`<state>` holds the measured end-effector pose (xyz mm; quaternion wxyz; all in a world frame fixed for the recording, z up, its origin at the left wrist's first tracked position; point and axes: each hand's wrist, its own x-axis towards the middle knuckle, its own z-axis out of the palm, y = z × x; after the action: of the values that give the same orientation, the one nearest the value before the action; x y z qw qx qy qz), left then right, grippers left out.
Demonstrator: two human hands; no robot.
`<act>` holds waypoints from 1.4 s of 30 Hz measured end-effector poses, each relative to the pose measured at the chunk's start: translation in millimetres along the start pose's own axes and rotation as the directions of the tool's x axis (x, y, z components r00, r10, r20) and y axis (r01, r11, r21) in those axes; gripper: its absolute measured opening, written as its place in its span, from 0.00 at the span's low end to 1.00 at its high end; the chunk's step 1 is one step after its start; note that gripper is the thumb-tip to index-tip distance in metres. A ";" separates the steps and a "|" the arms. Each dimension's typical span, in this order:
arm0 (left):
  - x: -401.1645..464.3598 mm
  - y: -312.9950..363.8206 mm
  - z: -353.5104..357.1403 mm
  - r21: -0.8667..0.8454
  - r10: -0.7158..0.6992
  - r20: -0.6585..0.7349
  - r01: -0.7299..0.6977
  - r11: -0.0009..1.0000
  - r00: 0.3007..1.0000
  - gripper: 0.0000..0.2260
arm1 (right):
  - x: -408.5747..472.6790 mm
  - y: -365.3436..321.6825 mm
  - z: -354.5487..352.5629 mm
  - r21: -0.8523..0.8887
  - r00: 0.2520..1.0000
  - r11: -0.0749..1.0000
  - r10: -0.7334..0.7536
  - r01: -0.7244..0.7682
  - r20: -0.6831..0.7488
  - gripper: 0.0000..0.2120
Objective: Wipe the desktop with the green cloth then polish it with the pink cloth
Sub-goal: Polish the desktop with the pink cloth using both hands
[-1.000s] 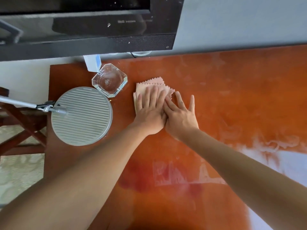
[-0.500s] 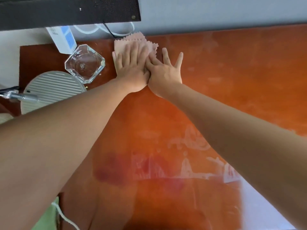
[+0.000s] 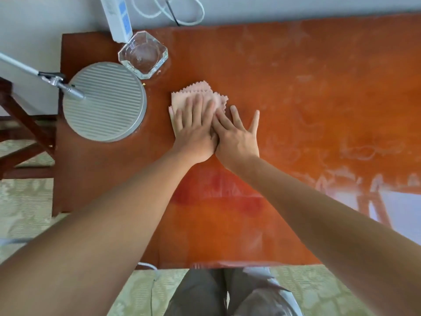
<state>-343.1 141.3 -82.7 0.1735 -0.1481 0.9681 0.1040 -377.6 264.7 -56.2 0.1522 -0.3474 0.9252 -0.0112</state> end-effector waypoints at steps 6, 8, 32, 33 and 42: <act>-55.2 6.4 22.8 0.007 0.025 -0.015 -0.024 1.000 1.000 0.32 | -51.0 -15.2 12.4 0.038 1.000 0.999 0.003 -0.004 0.018 0.28; -77.0 9.2 33.3 0.002 0.022 -0.015 -0.022 1.000 1.000 0.32 | -71.1 -19.1 16.8 0.031 0.999 0.999 -0.021 0.020 0.032 0.29; 14.8 6.0 -3.5 -0.018 -0.015 0.016 0.016 1.000 1.000 0.31 | 10.6 14.2 -0.2 0.018 0.999 0.999 -0.028 0.028 -0.038 0.27; 13.7 5.9 -2.5 -0.013 -0.012 0.012 0.012 1.000 1.000 0.31 | 8.3 11.9 1.3 0.033 0.999 0.999 -0.007 0.008 -0.039 0.27; -50.9 9.5 28.1 0.016 0.012 -0.021 -0.012 1.000 1.000 0.31 | -55.7 -6.7 20.2 0.081 0.999 0.997 -0.012 0.015 -0.035 0.28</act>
<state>-292.0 170.0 -88.4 0.1638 -0.1419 0.9715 0.0958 -327.8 297.4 -59.4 0.1502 -0.3470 0.9241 -0.0556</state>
